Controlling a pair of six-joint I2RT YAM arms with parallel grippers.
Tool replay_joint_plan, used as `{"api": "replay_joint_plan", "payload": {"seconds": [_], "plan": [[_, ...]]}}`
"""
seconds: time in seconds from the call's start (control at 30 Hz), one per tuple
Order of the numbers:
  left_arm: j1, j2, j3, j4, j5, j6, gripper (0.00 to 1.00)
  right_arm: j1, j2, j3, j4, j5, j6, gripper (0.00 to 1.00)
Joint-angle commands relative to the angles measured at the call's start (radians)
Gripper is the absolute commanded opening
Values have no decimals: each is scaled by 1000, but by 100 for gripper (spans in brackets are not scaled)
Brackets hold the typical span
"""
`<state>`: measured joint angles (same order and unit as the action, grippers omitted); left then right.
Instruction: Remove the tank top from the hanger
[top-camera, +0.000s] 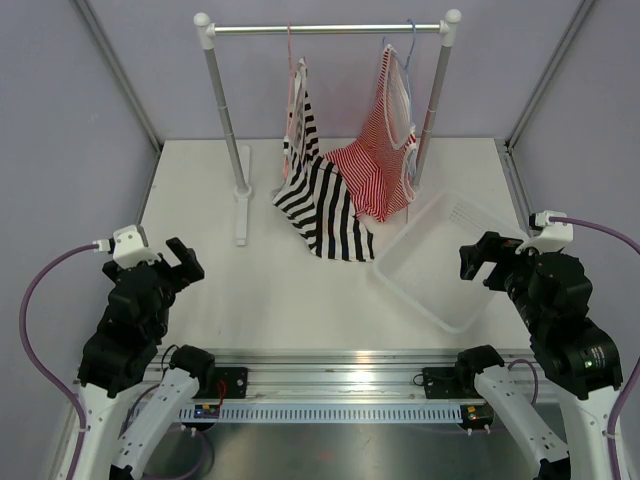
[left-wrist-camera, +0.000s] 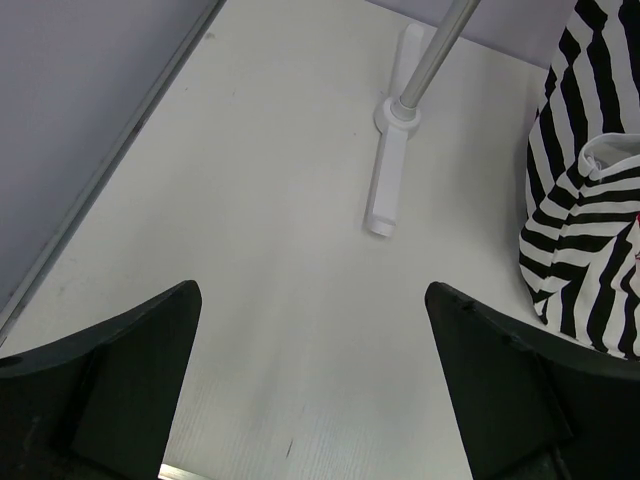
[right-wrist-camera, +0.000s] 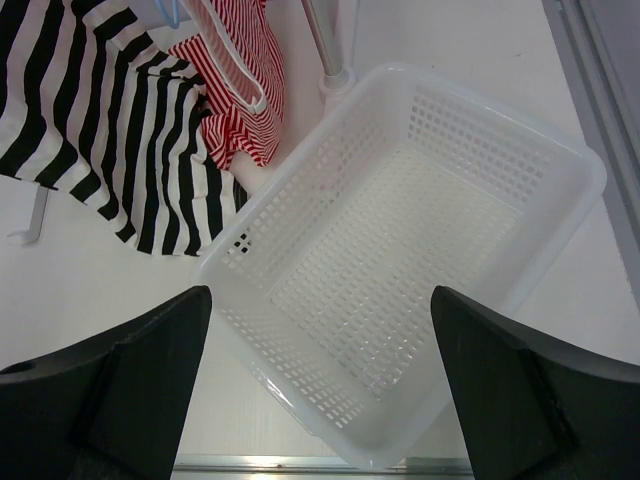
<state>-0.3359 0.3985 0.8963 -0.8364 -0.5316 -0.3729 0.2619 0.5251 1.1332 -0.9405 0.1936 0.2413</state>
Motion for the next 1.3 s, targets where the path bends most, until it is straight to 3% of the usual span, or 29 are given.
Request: {"api": "replay_joint_plan", "payload": {"seconds": [0.0,0.17,0.27,0.37,0.53,0.87,1.0,1.27], "plan": [[-5,-1,13,13,-48,-29,99,8,3,30,23,21,-19,99],[-5,14,24,5,-71,-63,99,8,13,45,25,-2,-17,99],[-5,68,85,19,5,-28,99,8,13,39,32,-71,-10,100],[-5,167,214,39,108,-6,99,11,-6,25,54,-135,12,99],[-5,463,503,25,307,-7,99,10,-17,11,62,-181,32,100],[-12,880,880,85,390,14,99,10,-42,30,46,-240,20,99],[-35,999,1025,129,485,67,99,10,-53,14,40,-255,21,100],[-127,1226,1234,137,346,149,99,8,-71,-21,62,-362,55,99]]}}
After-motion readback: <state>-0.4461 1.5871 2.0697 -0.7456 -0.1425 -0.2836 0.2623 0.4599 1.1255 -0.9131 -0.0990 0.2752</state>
